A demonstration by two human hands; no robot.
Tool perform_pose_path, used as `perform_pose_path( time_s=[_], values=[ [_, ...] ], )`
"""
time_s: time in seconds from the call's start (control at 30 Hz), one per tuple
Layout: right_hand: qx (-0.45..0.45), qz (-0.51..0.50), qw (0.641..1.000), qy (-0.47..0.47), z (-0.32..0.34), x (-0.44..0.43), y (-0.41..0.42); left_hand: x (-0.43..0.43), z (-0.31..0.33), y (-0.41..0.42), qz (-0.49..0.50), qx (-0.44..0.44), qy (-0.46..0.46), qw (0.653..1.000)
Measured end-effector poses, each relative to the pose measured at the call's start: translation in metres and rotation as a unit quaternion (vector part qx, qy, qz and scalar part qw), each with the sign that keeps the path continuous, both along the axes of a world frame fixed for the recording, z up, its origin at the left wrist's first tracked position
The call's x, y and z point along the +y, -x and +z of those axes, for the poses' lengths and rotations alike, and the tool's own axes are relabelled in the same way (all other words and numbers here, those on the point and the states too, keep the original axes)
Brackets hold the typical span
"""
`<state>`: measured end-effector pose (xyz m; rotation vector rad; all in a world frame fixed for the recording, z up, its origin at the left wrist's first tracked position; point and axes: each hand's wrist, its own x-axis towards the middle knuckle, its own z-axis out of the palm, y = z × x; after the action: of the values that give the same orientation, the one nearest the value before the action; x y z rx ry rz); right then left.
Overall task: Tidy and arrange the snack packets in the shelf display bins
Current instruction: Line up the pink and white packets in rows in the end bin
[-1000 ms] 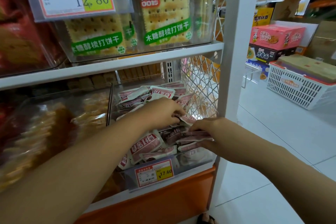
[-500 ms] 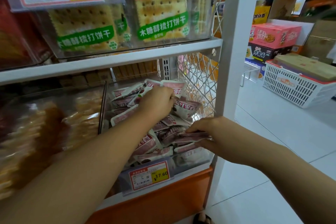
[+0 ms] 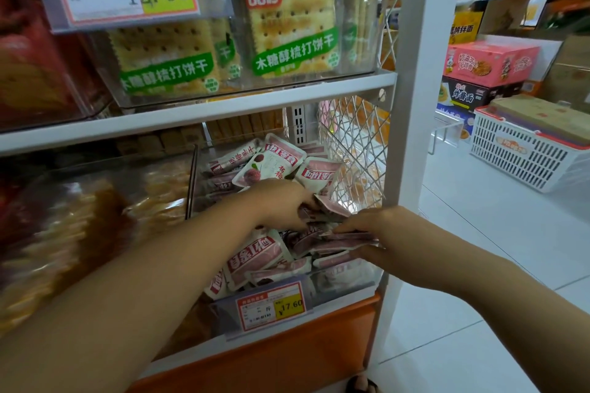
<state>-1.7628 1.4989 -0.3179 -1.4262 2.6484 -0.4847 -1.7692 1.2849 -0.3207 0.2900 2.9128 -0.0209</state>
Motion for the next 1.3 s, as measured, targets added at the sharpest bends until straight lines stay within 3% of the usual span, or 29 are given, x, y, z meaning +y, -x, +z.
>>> perform_pose_path(
  time_s=[0.1,0.3,0.5,0.77,1.0,1.13,1.3],
  values=[
    [0.002,0.001,1.000,-0.003,-0.001,0.000,0.000,0.004,-0.001,0.001,-0.017,0.015,0.095,0.995],
    [-0.001,0.005,1.000,-0.001,0.002,0.000,-0.001,0.006,0.001,-0.002,-0.017,0.042,0.089,0.995],
    [0.003,0.015,1.000,0.002,0.004,0.000,-0.002,0.009,-0.004,0.000,-0.003,0.138,0.096,0.986],
    [0.001,0.016,1.000,-0.005,0.003,-0.001,-0.001,0.008,0.001,0.002,0.052,0.212,-0.050,0.975],
    [-0.002,0.009,1.000,0.003,0.000,-0.001,-0.001,0.024,0.012,0.003,0.046,0.189,-0.013,0.981],
    [0.007,-0.010,1.000,0.013,-0.002,0.002,-0.005,0.028,0.019,-0.001,-0.012,0.193,-0.016,0.981],
    [0.014,-0.023,1.000,0.005,0.000,0.001,-0.009,0.026,0.013,-0.012,-0.085,0.186,-0.124,0.971]
  ],
)
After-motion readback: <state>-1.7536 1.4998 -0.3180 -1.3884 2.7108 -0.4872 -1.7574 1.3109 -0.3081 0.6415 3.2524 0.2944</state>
